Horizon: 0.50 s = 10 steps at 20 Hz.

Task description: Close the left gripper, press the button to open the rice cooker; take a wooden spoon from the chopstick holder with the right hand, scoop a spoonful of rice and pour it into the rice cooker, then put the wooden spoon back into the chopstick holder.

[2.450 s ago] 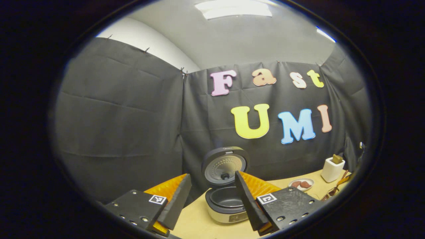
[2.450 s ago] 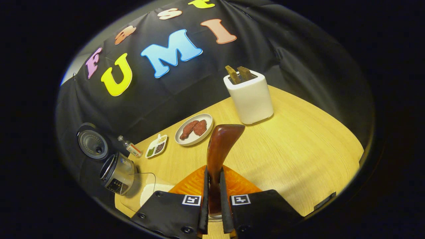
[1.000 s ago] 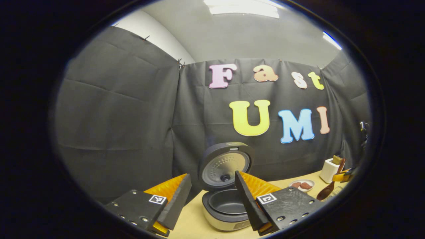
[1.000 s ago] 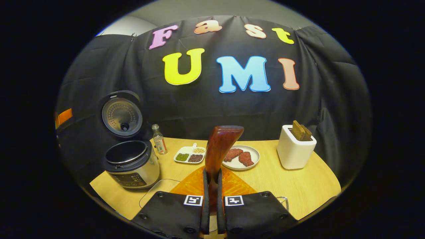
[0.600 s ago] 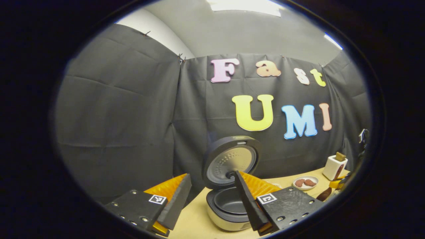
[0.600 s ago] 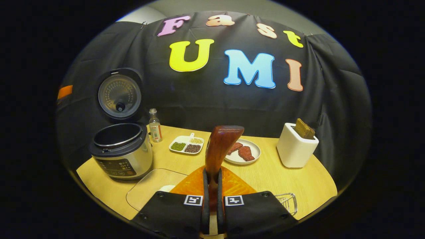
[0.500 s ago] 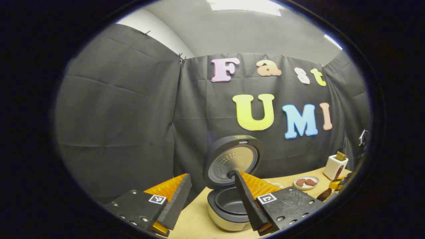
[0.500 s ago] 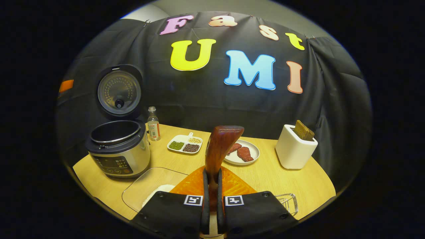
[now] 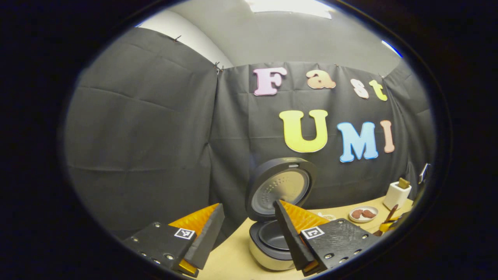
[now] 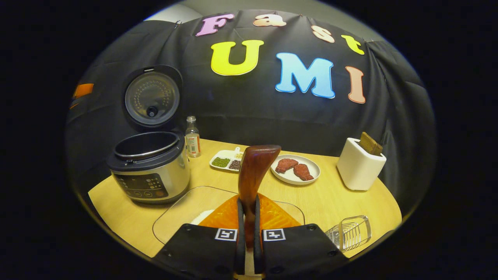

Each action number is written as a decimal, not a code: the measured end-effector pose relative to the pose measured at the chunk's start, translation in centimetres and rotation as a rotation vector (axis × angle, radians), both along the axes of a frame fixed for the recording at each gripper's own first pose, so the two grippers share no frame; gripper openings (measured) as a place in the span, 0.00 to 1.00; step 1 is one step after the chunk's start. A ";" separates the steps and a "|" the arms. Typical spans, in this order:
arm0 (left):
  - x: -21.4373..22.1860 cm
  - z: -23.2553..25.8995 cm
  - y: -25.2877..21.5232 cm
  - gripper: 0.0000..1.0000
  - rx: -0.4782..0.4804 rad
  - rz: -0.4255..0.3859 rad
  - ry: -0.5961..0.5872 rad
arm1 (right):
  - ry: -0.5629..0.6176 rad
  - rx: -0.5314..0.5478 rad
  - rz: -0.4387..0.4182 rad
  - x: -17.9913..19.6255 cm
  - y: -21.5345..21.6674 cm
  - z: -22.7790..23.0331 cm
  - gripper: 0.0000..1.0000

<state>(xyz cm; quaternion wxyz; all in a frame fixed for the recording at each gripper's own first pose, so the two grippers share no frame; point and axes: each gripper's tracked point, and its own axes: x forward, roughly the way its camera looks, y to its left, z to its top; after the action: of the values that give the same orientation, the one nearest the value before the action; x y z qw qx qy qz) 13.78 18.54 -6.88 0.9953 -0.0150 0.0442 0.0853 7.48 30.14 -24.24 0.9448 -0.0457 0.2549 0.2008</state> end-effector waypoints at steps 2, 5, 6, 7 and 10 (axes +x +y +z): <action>0.0 0.2 -0.1 0.83 0.001 0.002 -0.003 | 0.029 0.038 0.011 -0.4 0.8 -0.1 0.11; -0.4 0.5 -0.4 0.83 0.001 0.000 -0.011 | 0.109 0.146 -0.006 -1.1 1.6 -0.4 0.11; -0.5 0.6 -0.5 0.83 0.002 0.000 -0.013 | 0.141 0.188 -0.019 -1.2 1.6 -0.4 0.08; -0.5 0.6 -0.6 0.83 0.005 0.000 -0.014 | 0.172 0.232 -0.039 -1.2 1.4 -0.5 0.11; -0.8 1.3 -0.8 0.83 0.009 0.000 -0.021 | 0.280 0.366 -0.120 -0.9 0.4 -0.9 0.11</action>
<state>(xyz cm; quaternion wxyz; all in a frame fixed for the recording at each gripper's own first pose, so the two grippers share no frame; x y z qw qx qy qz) 12.99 17.79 -5.56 0.9957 -0.0113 0.0333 0.0852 6.60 30.57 -25.16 0.9030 0.1700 0.3449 0.1918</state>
